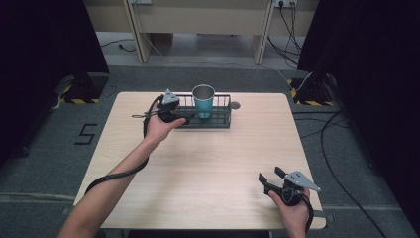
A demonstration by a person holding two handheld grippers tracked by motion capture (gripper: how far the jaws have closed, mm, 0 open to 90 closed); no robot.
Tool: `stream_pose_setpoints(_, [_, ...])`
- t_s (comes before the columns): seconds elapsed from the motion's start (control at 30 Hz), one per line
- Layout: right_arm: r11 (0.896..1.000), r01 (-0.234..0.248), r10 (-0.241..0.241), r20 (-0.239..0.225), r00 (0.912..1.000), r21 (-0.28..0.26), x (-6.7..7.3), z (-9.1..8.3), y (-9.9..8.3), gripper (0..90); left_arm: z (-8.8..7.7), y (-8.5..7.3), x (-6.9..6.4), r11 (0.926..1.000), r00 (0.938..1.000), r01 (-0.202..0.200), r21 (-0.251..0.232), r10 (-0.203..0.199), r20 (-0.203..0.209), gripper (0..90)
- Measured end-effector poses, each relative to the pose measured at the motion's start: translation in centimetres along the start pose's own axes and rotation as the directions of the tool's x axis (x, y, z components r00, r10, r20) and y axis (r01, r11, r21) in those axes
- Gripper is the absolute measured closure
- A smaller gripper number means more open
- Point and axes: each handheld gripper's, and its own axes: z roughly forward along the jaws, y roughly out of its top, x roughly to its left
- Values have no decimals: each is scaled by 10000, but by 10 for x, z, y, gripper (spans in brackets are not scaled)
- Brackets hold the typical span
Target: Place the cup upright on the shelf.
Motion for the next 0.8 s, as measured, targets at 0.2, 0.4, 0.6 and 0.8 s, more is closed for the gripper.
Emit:
stream_pose_setpoints(0.2, [10000,-51,51,12,10000,10,0,0,0,261,-12,-10,-3,9999,9999,19,-111,-18,134,144])
stream_pose_setpoints(0.4, [10000,-54,54,2,10000,13,0,0,0,261,-23,-21,-4,9998,9999,75,-188,-73,142,143])
stream_pose_setpoints(0.6, [10000,-53,53,6,10000,11,0,0,0,261,-34,-32,-3,9996,10000,62,-262,-60,78,144])
stream_pose_setpoints(0.8, [10000,-50,50,15,10000,5,0,0,0,261,-44,-43,-3,9996,10000,79,-262,-78,41,144])
